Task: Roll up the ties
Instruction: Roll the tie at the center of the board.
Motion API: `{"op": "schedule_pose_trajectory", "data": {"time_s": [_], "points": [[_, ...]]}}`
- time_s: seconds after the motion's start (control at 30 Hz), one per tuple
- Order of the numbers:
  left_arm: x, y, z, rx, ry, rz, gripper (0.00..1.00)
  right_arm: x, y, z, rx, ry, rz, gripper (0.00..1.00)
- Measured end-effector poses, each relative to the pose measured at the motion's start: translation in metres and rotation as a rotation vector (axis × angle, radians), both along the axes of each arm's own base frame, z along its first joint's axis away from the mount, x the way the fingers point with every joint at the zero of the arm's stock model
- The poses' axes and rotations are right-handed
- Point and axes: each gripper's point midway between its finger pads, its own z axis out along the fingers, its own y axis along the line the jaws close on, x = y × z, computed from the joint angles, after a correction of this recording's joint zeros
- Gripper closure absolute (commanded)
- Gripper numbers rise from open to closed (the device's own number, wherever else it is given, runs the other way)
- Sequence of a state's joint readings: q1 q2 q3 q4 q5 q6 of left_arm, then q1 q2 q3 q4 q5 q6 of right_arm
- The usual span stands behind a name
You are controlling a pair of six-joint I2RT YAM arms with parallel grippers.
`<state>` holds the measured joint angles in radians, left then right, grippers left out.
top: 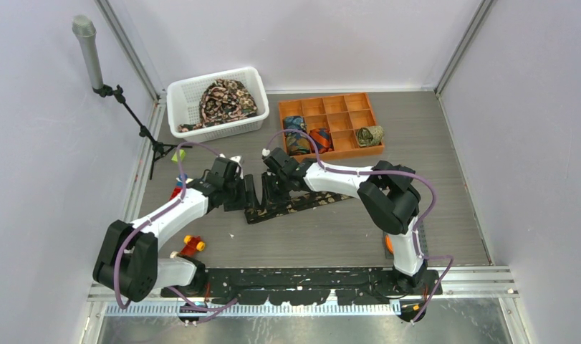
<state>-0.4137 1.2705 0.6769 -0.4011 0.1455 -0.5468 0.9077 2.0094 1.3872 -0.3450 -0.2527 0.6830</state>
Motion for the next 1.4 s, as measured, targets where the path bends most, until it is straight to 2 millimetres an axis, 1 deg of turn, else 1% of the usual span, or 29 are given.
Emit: {"op": "schedule_pose_trajectory", "data": {"time_s": [0.13,0.33,0.53,0.6,0.77,0.9,1.07,1.13,1.27,1.33,1.4], "points": [[0.004,0.007,-0.002,0.033,-0.008,0.043,0.34,0.0,0.0,-0.001,-0.002,0.0,0.0,0.8],[0.005,0.026,-0.008,0.121,-0.004,0.116,0.29,0.0,-0.002,-0.002,-0.007,0.0,-0.003,0.81],[0.003,0.034,-0.012,0.153,0.012,0.162,0.22,0.0,-0.002,-0.002,-0.007,0.0,-0.003,0.81],[0.003,0.036,-0.014,0.16,0.018,0.175,0.17,0.0,-0.002,-0.002,-0.007,0.0,-0.003,0.81],[0.005,0.041,-0.015,0.178,0.016,0.217,0.14,0.0,-0.002,-0.002,-0.006,0.001,-0.002,0.82],[0.006,0.045,-0.019,0.204,0.021,0.235,0.14,0.0,-0.002,-0.002,-0.006,0.001,-0.002,0.82],[0.005,0.048,-0.028,0.228,0.053,0.252,0.24,0.0,-0.002,-0.002,-0.006,0.001,-0.002,0.82],[0.005,0.048,-0.029,0.227,0.055,0.251,0.31,0.0,-0.002,-0.002,-0.006,0.001,-0.003,0.82],[0.004,0.044,-0.029,0.208,0.06,0.248,0.53,0.0,-0.002,-0.002,-0.006,0.001,-0.003,0.82],[0.002,0.042,-0.03,0.196,0.069,0.24,0.59,0.0,-0.002,-0.002,-0.006,0.001,-0.003,0.82],[-0.001,0.04,-0.031,0.183,0.077,0.234,0.63,0.0,-0.002,-0.002,-0.006,0.001,-0.003,0.81]]}}
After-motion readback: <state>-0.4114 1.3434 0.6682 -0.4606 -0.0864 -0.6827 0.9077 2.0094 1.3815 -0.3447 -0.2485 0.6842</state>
